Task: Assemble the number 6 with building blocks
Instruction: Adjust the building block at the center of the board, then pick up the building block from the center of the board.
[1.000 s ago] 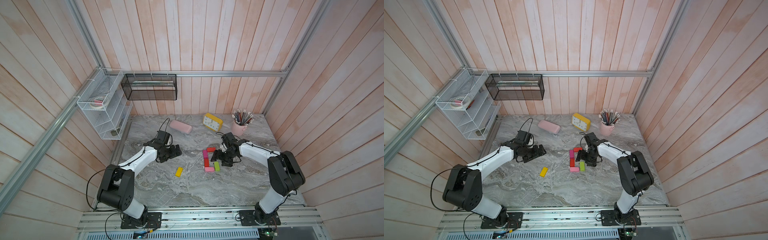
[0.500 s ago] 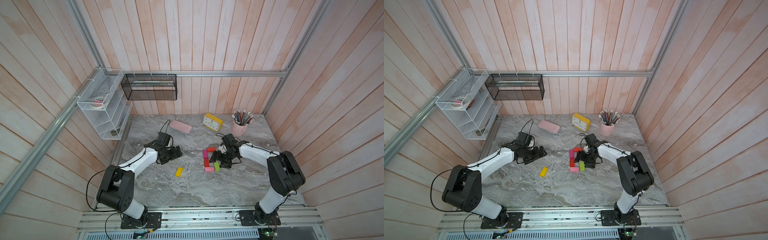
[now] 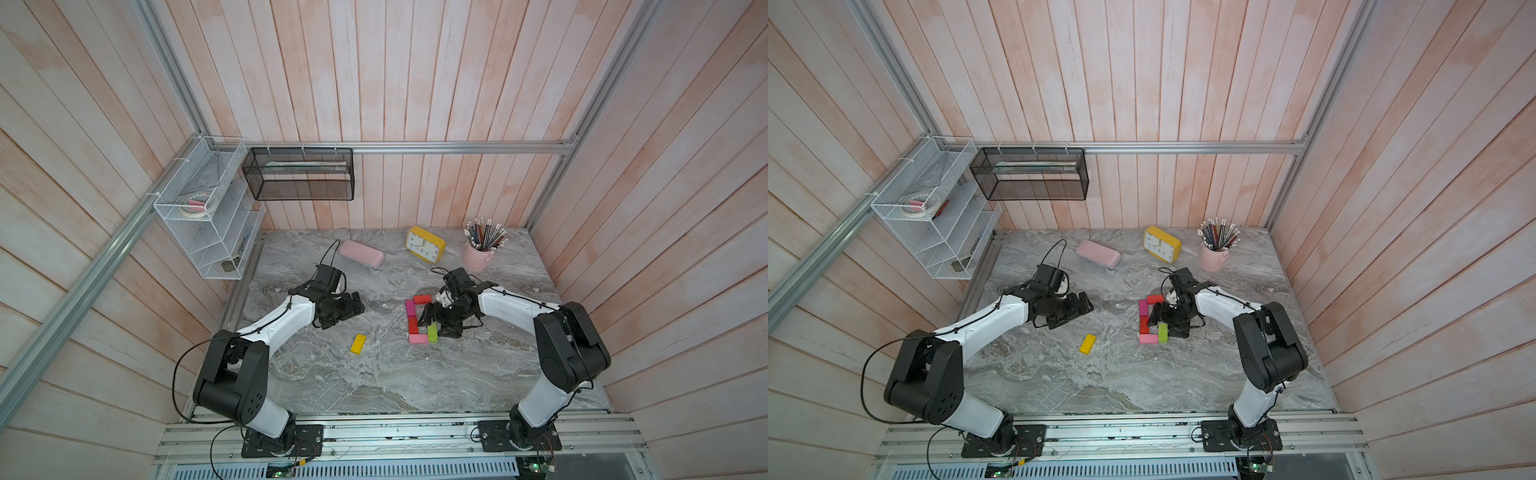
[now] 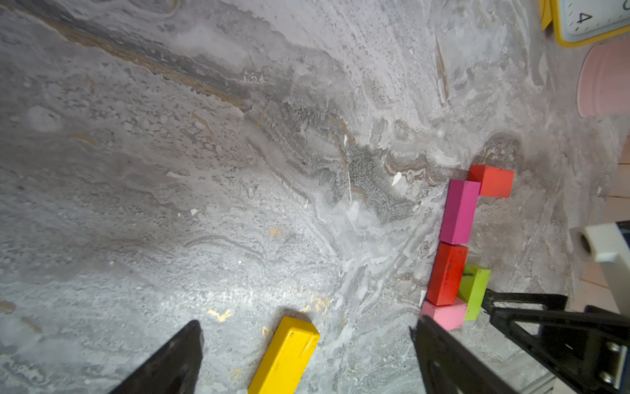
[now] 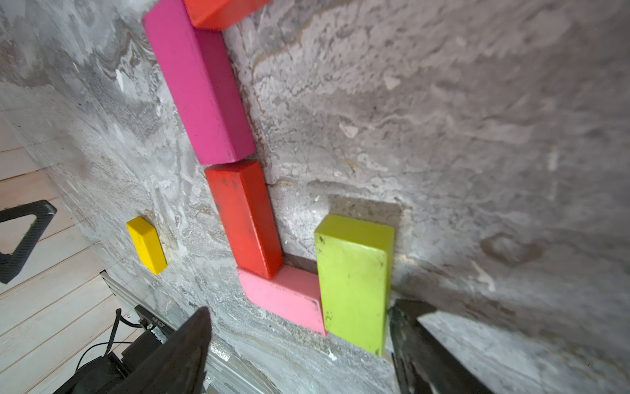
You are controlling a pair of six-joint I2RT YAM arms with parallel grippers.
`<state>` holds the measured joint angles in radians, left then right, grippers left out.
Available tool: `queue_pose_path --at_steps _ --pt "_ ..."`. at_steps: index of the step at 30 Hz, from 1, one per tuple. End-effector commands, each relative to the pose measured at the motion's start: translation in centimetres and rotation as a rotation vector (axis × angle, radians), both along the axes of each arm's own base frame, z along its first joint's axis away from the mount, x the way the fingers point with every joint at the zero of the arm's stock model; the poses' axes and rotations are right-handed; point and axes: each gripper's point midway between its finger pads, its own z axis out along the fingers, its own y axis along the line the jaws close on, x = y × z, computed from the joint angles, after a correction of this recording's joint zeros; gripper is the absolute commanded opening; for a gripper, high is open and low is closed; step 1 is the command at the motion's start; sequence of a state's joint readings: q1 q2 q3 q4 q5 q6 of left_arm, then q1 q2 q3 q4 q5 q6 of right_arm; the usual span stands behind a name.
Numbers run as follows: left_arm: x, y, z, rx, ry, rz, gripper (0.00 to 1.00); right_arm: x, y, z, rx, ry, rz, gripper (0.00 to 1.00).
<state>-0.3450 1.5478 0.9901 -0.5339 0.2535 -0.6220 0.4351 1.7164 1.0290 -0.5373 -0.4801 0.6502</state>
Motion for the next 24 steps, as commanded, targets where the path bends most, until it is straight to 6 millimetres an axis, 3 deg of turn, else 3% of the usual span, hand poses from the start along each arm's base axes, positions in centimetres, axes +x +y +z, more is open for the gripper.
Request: queue_pose_path --at_steps 1,8,13,17,24 --pt "0.3 0.2 0.2 0.006 -0.018 0.009 0.98 -0.1 0.0 0.3 0.012 -0.012 0.012 0.83" --pt "0.5 0.2 0.3 0.014 -0.021 0.007 0.98 0.7 -2.3 0.5 -0.132 -0.058 -0.013 0.83" --pt "0.4 1.2 0.7 0.021 -0.021 0.044 0.98 2.7 -2.6 4.7 -0.208 -0.210 0.003 0.82" --pt "0.3 3.2 1.2 -0.062 -0.013 0.146 0.98 2.8 0.5 7.1 -0.225 -0.297 0.139 0.82" --pt "-0.7 7.2 2.2 -0.050 -0.015 0.237 0.98 2.1 7.3 7.0 -0.237 -0.339 0.342 0.79"
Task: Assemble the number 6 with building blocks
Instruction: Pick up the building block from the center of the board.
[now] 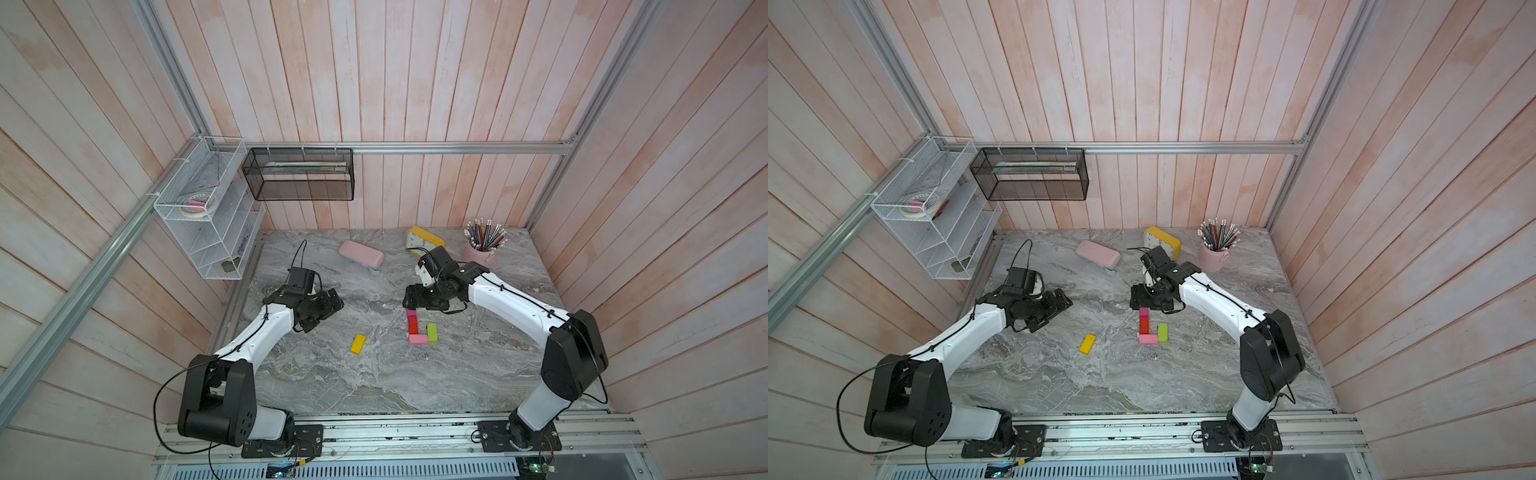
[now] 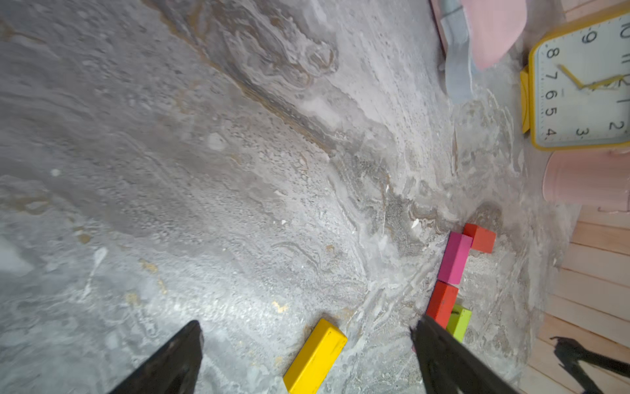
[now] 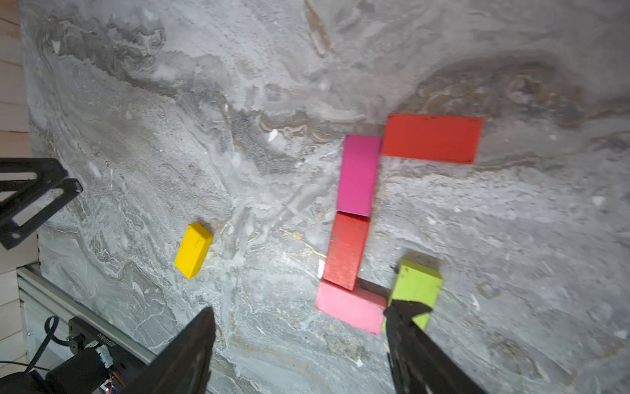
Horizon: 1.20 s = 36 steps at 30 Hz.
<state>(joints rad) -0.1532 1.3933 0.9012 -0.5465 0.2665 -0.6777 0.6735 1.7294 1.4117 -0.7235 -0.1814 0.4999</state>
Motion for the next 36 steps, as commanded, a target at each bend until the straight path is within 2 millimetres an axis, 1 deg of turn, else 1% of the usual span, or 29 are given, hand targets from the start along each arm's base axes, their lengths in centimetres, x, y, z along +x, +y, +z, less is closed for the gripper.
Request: queue_pose_path --at_steps 1,4,6,9,12,15,17,20,24,27,32,36 --pt "-0.8 0.8 0.5 -0.003 0.013 0.012 0.98 -0.6 1.4 -1.7 -0.090 0.013 0.078 0.79" --pt "-1.3 1.8 1.0 -0.012 0.012 0.036 0.98 -0.6 4.5 -1.2 -0.080 -0.023 0.153 0.78" --pt "-1.9 3.0 1.3 -0.010 0.019 0.066 0.98 -1.0 6.5 -1.1 -0.083 -0.054 0.219 0.79" --pt "-2.9 4.6 1.6 -0.018 0.028 0.115 0.98 -2.1 8.6 -1.7 -0.116 -0.107 0.323 0.80" --pt "-3.8 6.0 2.2 -0.020 0.022 0.158 0.98 -3.3 10.0 -2.5 -0.142 -0.131 0.419 0.81" --pt "-4.6 6.6 2.3 -0.015 0.020 0.174 0.98 -3.8 10.5 -2.7 -0.131 -0.160 0.479 0.82" --pt "-5.1 6.6 2.2 -0.013 0.024 0.175 0.98 -4.0 10.8 -2.4 -0.120 -0.188 0.522 0.82" --pt "-5.5 6.7 2.0 -0.020 0.028 0.192 0.98 -4.1 10.2 -2.5 -0.137 -0.221 0.566 0.83" --pt "-5.8 6.9 2.0 -0.024 0.029 0.229 0.98 -4.9 10.1 -3.1 -0.105 -0.241 0.615 0.84" --pt "-5.8 7.1 2.1 -0.033 0.022 0.256 0.98 -6.1 10.7 -3.5 -0.057 -0.225 0.654 0.84" --pt "-5.9 7.1 2.0 -0.046 0.031 0.281 0.98 -6.6 11.1 -4.6 -0.092 -0.238 0.681 0.84" --pt "-6.0 7.0 2.1 -0.053 0.033 0.282 0.98 -6.8 12.1 -5.3 -0.108 -0.249 0.690 0.83"
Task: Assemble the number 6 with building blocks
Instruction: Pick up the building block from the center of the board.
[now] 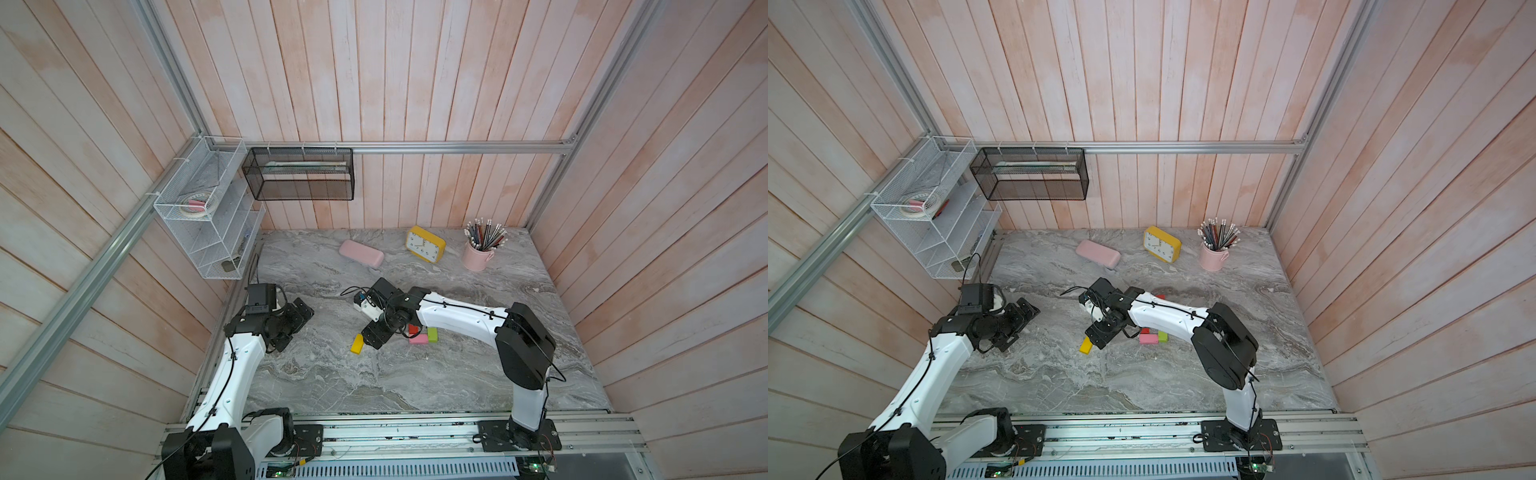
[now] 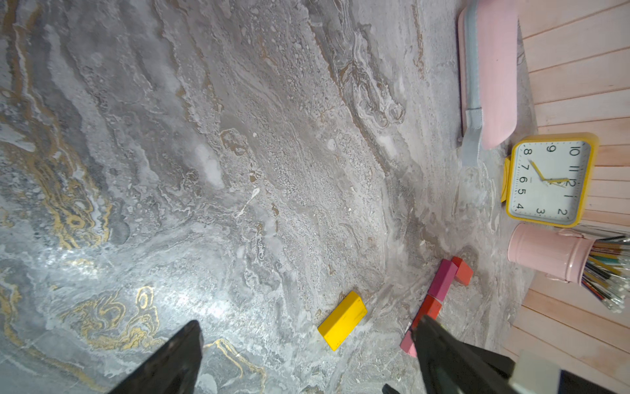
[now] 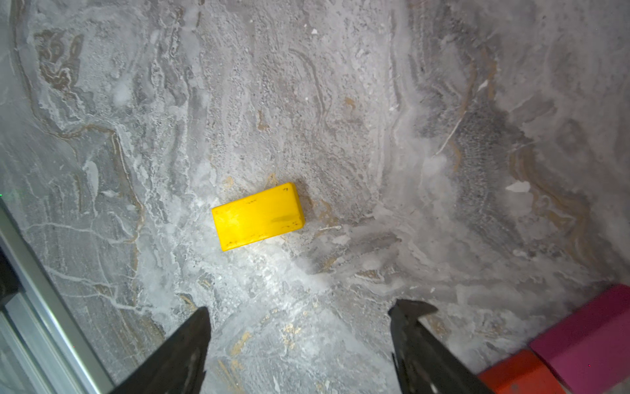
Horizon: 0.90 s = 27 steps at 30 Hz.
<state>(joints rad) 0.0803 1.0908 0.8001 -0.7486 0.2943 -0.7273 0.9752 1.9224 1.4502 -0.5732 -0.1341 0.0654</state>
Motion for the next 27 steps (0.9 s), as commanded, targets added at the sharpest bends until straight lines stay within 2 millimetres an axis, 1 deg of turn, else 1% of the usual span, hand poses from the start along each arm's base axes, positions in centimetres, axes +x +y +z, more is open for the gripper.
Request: queue_pose_path --at_steps 1,5,10,13,16,18,21,27 --pt "-0.5 0.2 -0.4 -0.005 0.018 0.021 0.98 0.1 1.3 -0.1 0.008 -0.029 0.023 0.83" --pt "-0.9 0.2 -0.4 0.002 0.047 0.010 0.98 0.5 1.8 -0.6 -0.003 -0.021 0.001 0.82" --pt "-1.0 0.5 -0.1 0.030 0.051 -0.013 0.98 0.0 2.4 -1.3 -0.046 -0.036 0.011 0.81" --pt "-1.0 0.9 -0.5 0.041 0.067 0.014 0.99 -0.2 2.7 -2.1 -0.057 -0.026 0.018 0.81" --pt "-0.8 0.3 -0.9 -0.014 0.066 0.034 0.99 -0.4 2.9 -2.9 -0.073 -0.017 0.030 0.81" --pt "-0.8 0.1 -1.2 -0.038 0.068 0.043 0.99 -0.5 3.0 -2.9 -0.071 -0.016 0.033 0.81" --pt "-0.7 0.2 -1.2 -0.037 0.071 0.047 0.99 -0.5 3.4 -2.8 -0.058 -0.010 0.036 0.81" --pt "-0.2 0.4 -1.2 -0.024 0.079 0.023 0.99 -0.2 4.2 -3.6 -0.063 0.001 0.041 0.81"
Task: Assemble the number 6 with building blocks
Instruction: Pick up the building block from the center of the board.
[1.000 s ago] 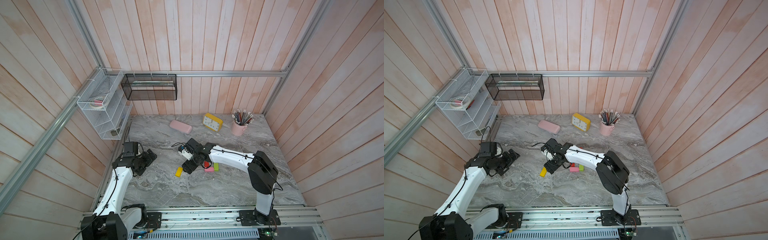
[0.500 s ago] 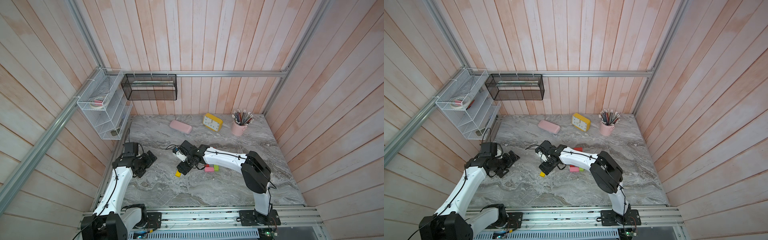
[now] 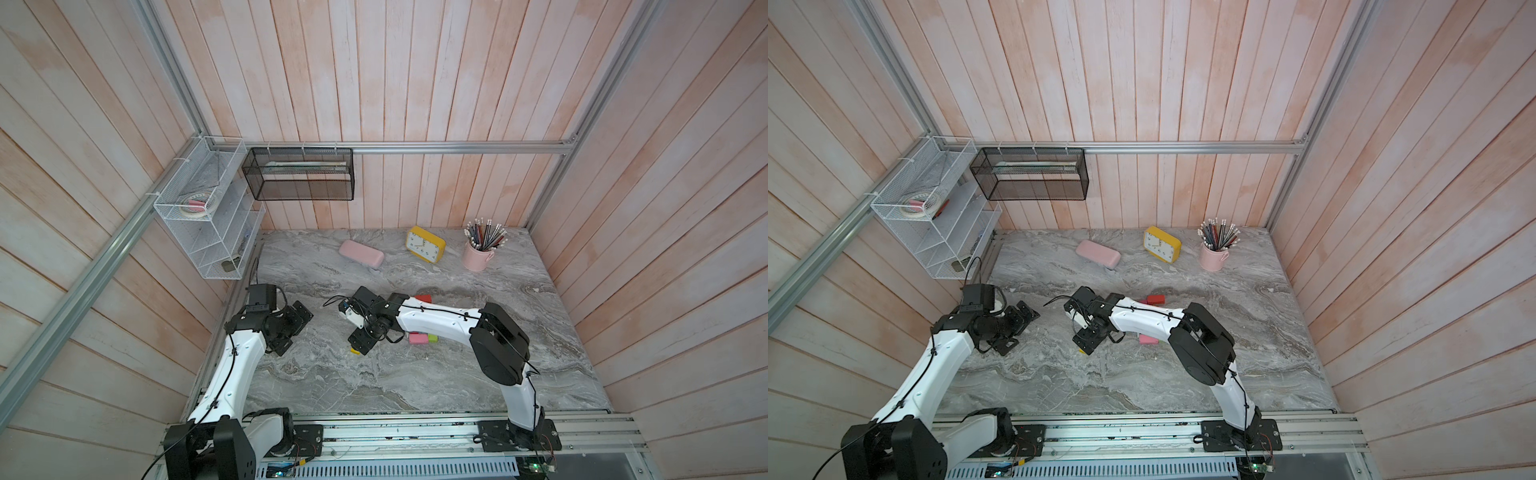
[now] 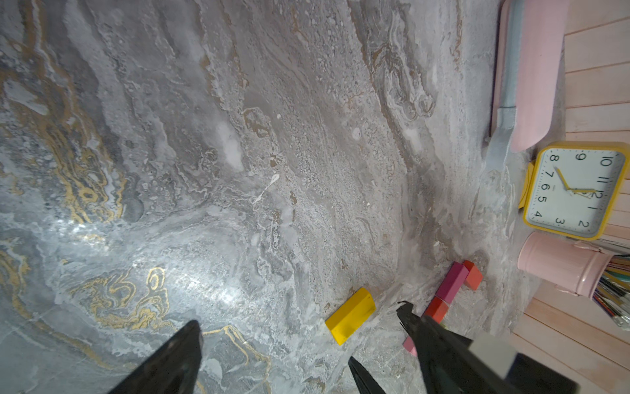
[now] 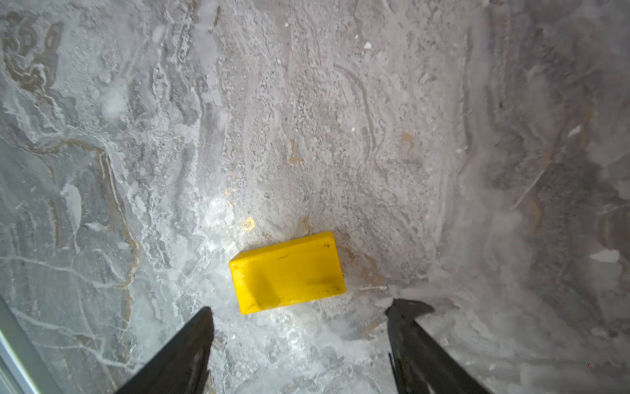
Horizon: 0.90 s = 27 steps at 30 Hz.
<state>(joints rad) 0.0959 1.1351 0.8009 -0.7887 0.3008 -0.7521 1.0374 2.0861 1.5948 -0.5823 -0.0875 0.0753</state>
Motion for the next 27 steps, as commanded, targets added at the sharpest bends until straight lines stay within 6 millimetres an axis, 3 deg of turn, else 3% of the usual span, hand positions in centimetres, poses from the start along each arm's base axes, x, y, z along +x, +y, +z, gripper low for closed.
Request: queue_pose_path --at_steps 1,13,27 --pt "0.6 0.1 0.3 0.000 -0.010 -0.013 0.99 -0.1 0.5 -1.1 -0.016 0.024 0.008 0.81" --pt "0.7 0.3 0.2 -0.012 -0.008 -0.014 0.99 -0.8 1.0 -2.5 -0.038 0.060 0.035 0.81" --pt "0.7 0.3 -0.1 -0.028 -0.017 0.001 0.99 -0.9 0.1 -3.6 -0.104 0.057 0.052 0.79"
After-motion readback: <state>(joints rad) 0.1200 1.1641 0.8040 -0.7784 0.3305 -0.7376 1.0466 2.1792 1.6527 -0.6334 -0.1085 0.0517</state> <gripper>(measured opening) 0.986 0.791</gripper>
